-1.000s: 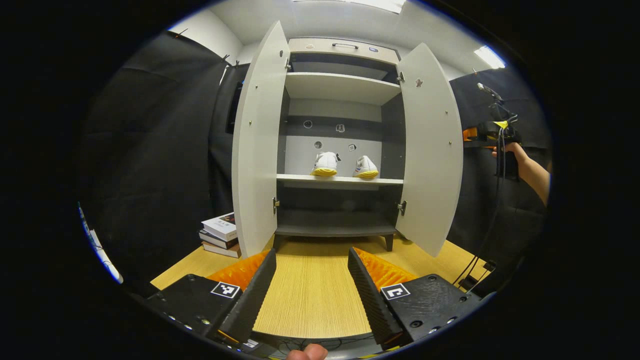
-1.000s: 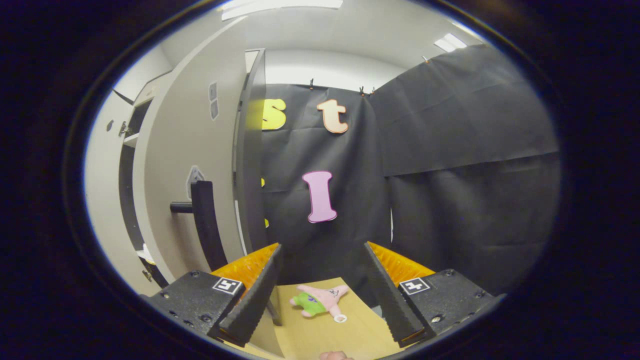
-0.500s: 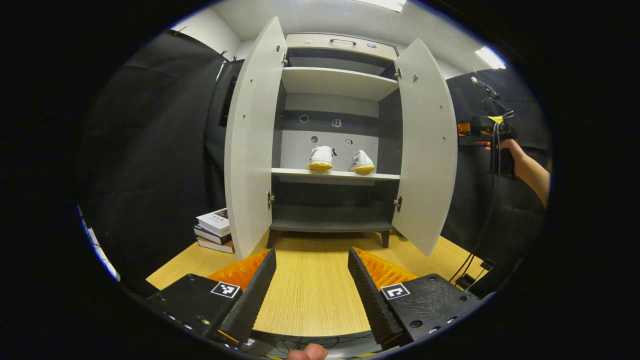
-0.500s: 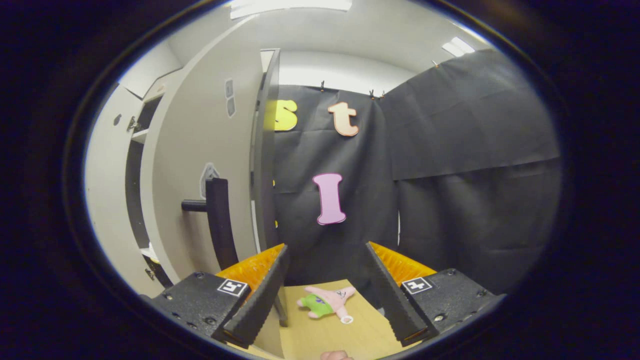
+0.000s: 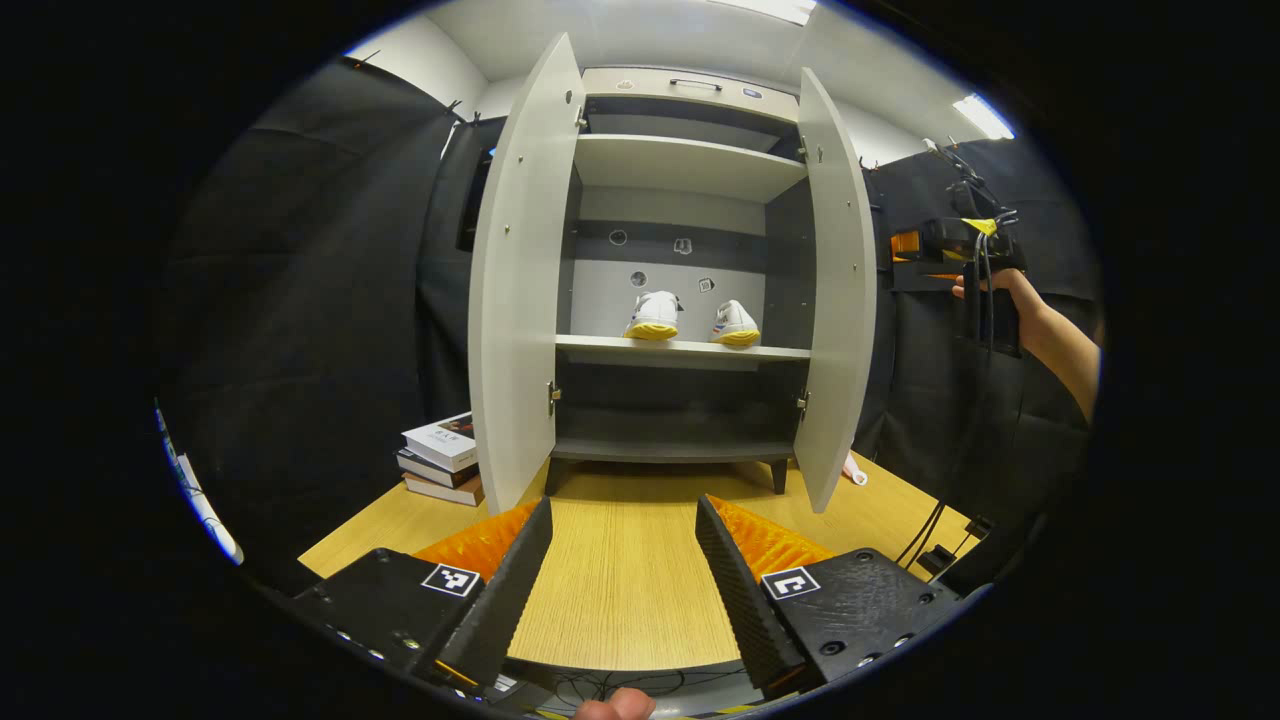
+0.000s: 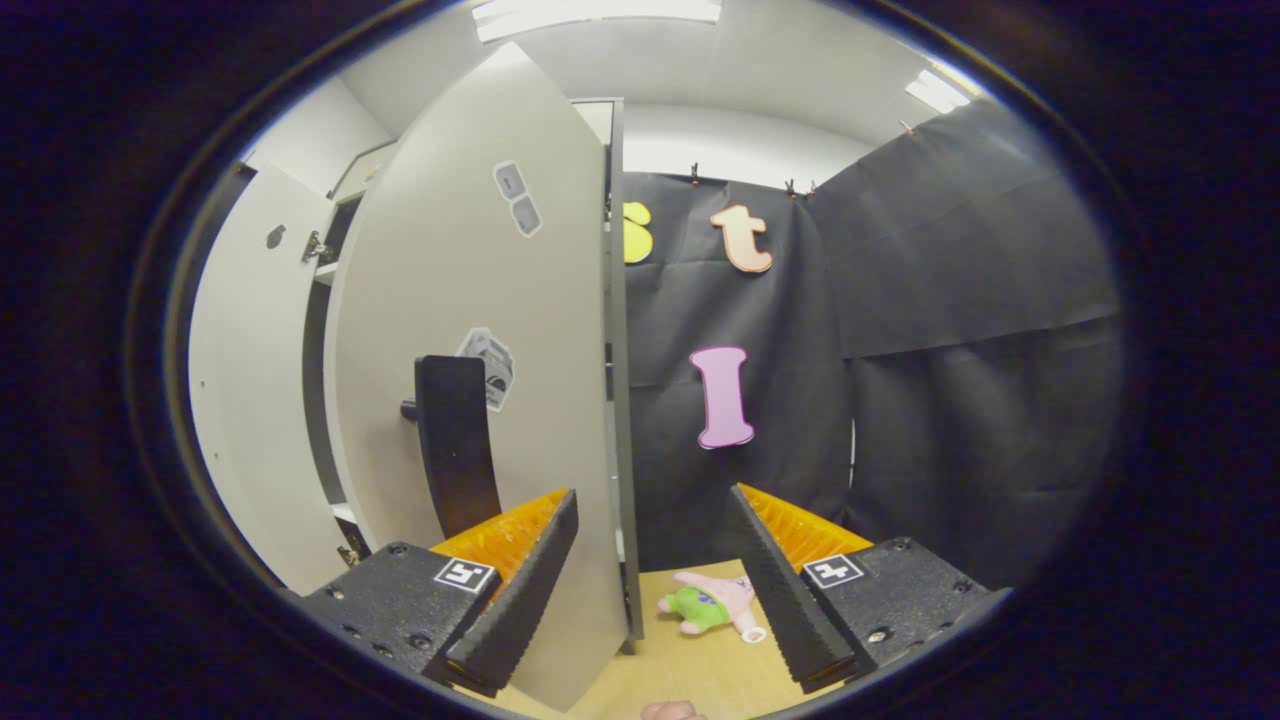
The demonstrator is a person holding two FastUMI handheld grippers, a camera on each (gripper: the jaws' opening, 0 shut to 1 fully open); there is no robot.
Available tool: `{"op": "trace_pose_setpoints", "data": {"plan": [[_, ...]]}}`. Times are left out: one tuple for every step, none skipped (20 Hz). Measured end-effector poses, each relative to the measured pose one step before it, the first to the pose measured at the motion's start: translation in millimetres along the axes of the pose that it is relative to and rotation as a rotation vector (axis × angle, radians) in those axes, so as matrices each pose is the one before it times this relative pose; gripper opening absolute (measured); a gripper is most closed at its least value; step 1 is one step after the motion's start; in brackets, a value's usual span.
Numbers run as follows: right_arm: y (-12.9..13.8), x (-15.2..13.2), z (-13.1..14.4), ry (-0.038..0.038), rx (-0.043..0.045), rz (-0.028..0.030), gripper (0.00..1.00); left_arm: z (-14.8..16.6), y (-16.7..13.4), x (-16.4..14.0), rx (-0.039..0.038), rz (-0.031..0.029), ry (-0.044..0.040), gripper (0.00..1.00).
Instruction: Grab one shoe with the right hand and put it into the shoe cabinet, grab the other shoe with the left hand and put it into the shoe cabinet; then close the right door with the right hand and the left door with the left hand.
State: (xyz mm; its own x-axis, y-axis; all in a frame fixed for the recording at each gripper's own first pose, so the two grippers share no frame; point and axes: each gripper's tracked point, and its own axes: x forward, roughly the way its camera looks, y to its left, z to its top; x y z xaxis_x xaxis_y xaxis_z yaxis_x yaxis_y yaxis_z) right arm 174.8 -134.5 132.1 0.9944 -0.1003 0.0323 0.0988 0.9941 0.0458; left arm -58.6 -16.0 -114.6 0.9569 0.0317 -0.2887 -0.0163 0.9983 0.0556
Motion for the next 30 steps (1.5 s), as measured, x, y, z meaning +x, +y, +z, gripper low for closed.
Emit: {"op": "trace_pose_setpoints", "data": {"plan": [[9.77,2.72,-1.73,0.00083,0.00812,0.0111,0.97,-0.92,3.52,-0.61,-0.00238,0.00773,0.00248,0.87],[10.19,4.38,-0.36,-0.00071,0.0118,0.01192,0.98,-0.53,3.89,-0.28,-0.00283,0.00556,0.00223,0.87],[11.29,4.66,-1.39,0.00318,0.01045,0.01649,0.97,0.31,3.63,-0.16,-0.00211,0.00672,-0.00038,0.87],[13.81,5.16,-3.33,0.0071,0.00721,0.01971,0.97,-0.41,3.71,-0.52,-0.00059,0.00734,0.00009,0.87],[14.1,5.85,-1.69,0.00457,0.00768,0.01932,0.97,-0.6,3.76,0.08,0.00246,0.00631,0.00187,0.87],[14.67,6.66,-1.9,0.0059,0.00187,0.01924,0.97,-0.42,3.13,-0.01,0.00427,0.00458,0.00182,0.87],[10.66,7.1,0.19,0.00017,-0.00345,0.00828,0.97,0.3,4.03,0.33,0.00289,0.00706,-0.00086,0.87],[5.06,6.07,-0.65,0.00331,-0.01122,-0.00217,0.97,-0.62,4.06,0.14,-0.00073,0.00748,-0.00057,0.87],[3.41,4.15,0.19,0.00351,-0.01203,-0.00382,1.0,-1.47,2.93,-0.83,-0.00407,0.00521,0.00361,0.87],[2.36,0.39,0.63,-0.00122,-0.00904,-0.00205,0.98,-1.48,2.59,-0.84,-0.0045,0.00677,0.00702,0.87],[-0.03,-0.64,2.34,-0.00643,-0.00285,-0.00152,0.97,-0.48,5.93,1.06,-0.00494,0.0094,0.00297,0.87],[-0.72,-1.35,1.93,-0.00543,-0.00259,0.00119,0.92,0.23,4.05,0.49,-0.00472,0.00629,0.00102,0.87],[-0.81,-2.87,1.42,-0.00392,0.00008,0.00321,0.97,-1.16,3.43,-0.18,-0.00344,0.00532,0.00054,0.87],[-3.18,-4.34,-0.4,-0.00047,-0.0034,-0.00295,0.98,-1.57,3.16,-0.24,-0.00235,0.00466,0.00369,0.87],[-3.96,-6.93,0.92,-0.00374,-0.0025,-0.00687,0.98,0.4,1.24,-0.6,-0.0013,0.00173,0.00208,0.87],[-2.08,-9.63,1.09,-0.0098,-0.00013,-0.00087,0.98,0.42,0.43,0.22,-0.00036,0.00101,-0.00288,0.87],[-1.87,-10.13,-0.34,-0.01041,-0.00268,-0.00345,0.98,0.06,-1.19,-0.25,0.00078,-0.00273,-0.00086,0.87],[-1.12,-10.91,-1.81,-0.00831,-0.00681,-0.00375,0.98,0.15,-2.11,-0.57,0.0039,-0.00556,-0.00081,0.87],[-0.36,-11.16,-2.55,-0.00478,-0.00979,-0.00058,1.0,0.59,-1.7,-0.07,0.00773,-0.00552,-0.00357,0.87],[0.17,-11.85,-5.24,0.0004,-0.01061,-0.00018,0.98,-0.01,-2.02,-0.36,0.00555,-0.00545,0.00021,0.87],[2.04,-12.7,-3.74,-0.00313,-0.00213,0.00451,0.98,1.19,-3.04,0.59,0.00206,-0.0115,-0.00215,0.87],[2.58,-13.3,-4.95,-0.00682,-0.00553,-0.00038,0.98,1.54,-3.63,-0.08,0.00513,-0.01029,-0.00527,0.87],[-0.23,-12.19,-4.31,-0.01036,-0.0108,-0.01238,0.98,2.12,-1.89,0.54,0.00879,-0.00329,-0.00749,0.87],[3.41,-13.79,-5.46,-0.00799,-0.01462,-0.00583,0.98,2.03,-1.5,0.81,0.00811,-0.0001,-0.0068,0.87],[4.64,-11.97,-6.37,-0.00418,-0.0198,0.0006,0.98,1.95,-3.76,0.81,0.00259,-0.00479,-0.0042,0.87],[5.53,-12.31,-6.43,-0.00332,-0.01963,0.00232,0.98,0.94,-2.71,0.83,-0.00106,-0.00805,-0.00275,0.87],[6.6,-12.26,-6.64,0.00219,-0.01231,0.00572,0.98,2.45,-2.37,0.42,-0.00338,-0.00719,-0.00332,0.87],[7.07,-11.55,-8.05,0.00381,-0.00181,0.00612,0.98,1.7,-3.98,0.18,-0.00426,-0.01024,-0.00312,0.87],[8.06,-12.0,-8.16,0.01082,0.0099,0.01274,0.98,1.93,-3.88,-1.11,-0.00471,-0.00987,-0.00291,0.87],[9.78,-11.28,-9.61,0.01242,0.00787,0.01566,0.98,2.24,-3.65,-1.32,-0.00252,-0.00913,-0.00379,0.87]]}}
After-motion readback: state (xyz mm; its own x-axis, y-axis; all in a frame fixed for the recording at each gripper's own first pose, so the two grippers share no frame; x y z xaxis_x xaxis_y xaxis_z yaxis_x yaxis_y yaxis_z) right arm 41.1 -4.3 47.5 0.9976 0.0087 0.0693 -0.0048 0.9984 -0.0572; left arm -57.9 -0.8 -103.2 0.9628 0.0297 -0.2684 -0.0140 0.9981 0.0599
